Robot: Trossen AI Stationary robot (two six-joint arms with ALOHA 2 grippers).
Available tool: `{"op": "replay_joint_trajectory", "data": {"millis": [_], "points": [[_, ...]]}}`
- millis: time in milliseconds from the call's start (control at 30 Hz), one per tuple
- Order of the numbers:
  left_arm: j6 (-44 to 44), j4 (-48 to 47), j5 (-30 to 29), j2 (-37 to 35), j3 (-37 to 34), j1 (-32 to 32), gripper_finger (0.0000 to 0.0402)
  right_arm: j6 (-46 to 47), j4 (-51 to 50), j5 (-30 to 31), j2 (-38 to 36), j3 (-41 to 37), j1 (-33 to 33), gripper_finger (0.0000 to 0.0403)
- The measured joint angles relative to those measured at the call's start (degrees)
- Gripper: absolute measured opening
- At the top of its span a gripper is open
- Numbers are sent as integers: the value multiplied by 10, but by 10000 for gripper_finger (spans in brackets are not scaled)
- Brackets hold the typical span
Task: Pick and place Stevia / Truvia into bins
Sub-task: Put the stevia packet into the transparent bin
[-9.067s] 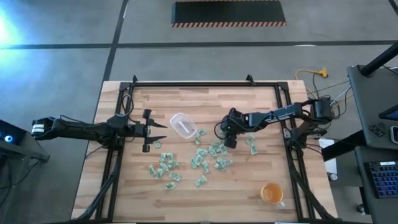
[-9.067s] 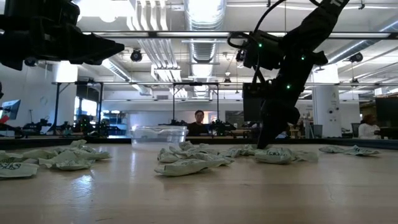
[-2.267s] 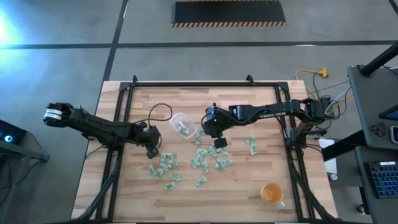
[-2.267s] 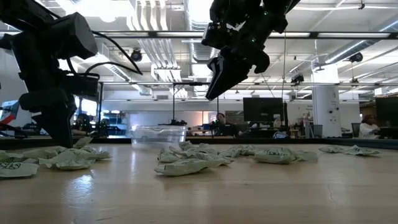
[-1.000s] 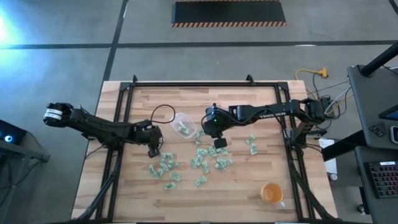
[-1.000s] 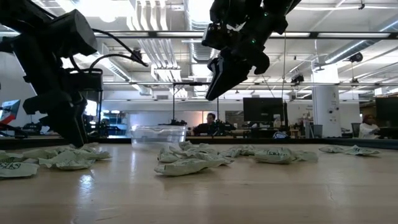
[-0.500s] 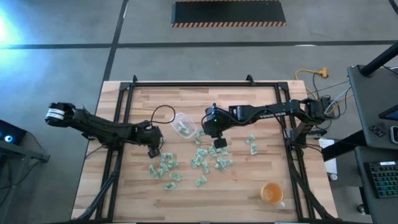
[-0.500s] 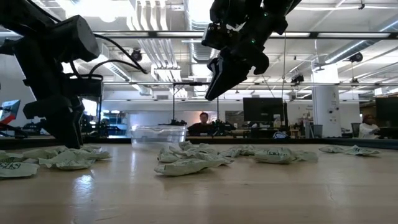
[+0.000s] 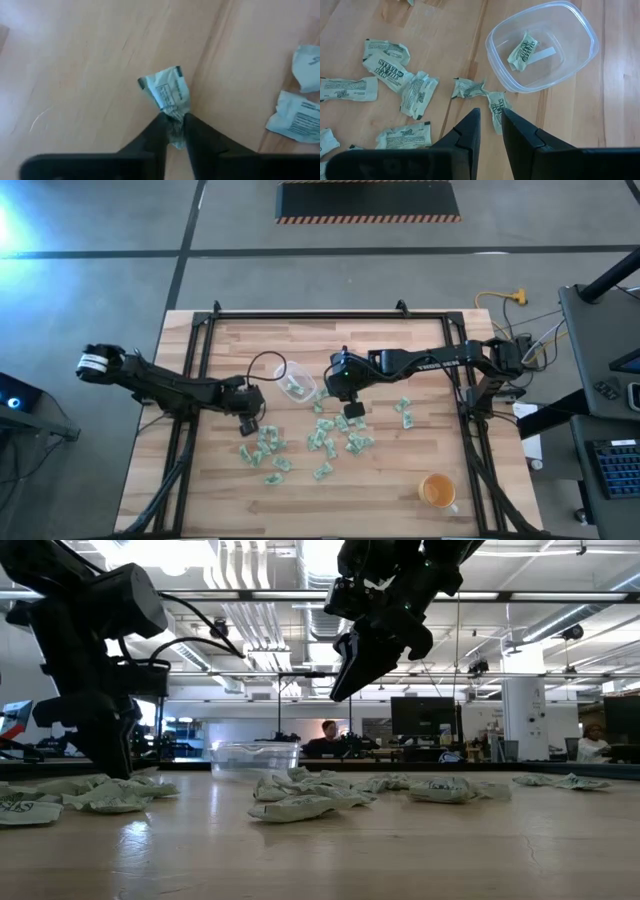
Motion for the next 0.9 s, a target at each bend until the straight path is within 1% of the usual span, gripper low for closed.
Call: {"op": "replay_joint_trajectory", "data": {"millis": [67, 100, 233, 333, 433, 533, 667, 800, 900], "points": [[1, 0, 1, -7, 0, 0, 13, 0, 0, 0, 0, 0, 0, 68], [1, -1, 1, -10, 0, 0, 8, 0, 0, 0, 0, 0, 0, 68], [18, 1, -6, -20, 2, 0, 12, 0, 0, 0, 0, 0, 0, 68], [37, 20, -46, -23, 11, 0, 12, 0, 0, 0, 0, 0, 0, 68], [85, 78, -77, -23, 13, 0, 12, 0, 1, 0, 0, 0, 0, 68], [150, 168, -93, -20, 13, 0, 12, 0, 1, 1, 0, 0, 0, 68], [220, 250, -115, -13, 12, 0, 12, 0, 2, 1, 0, 0, 0, 68], [268, 298, -138, -1, 12, 4, 12, 0, 3, 1, 0, 0, 0, 68], [297, 324, -148, 18, 13, 18, 12, 0, 4, 1, 0, 0, 0, 68]]}}
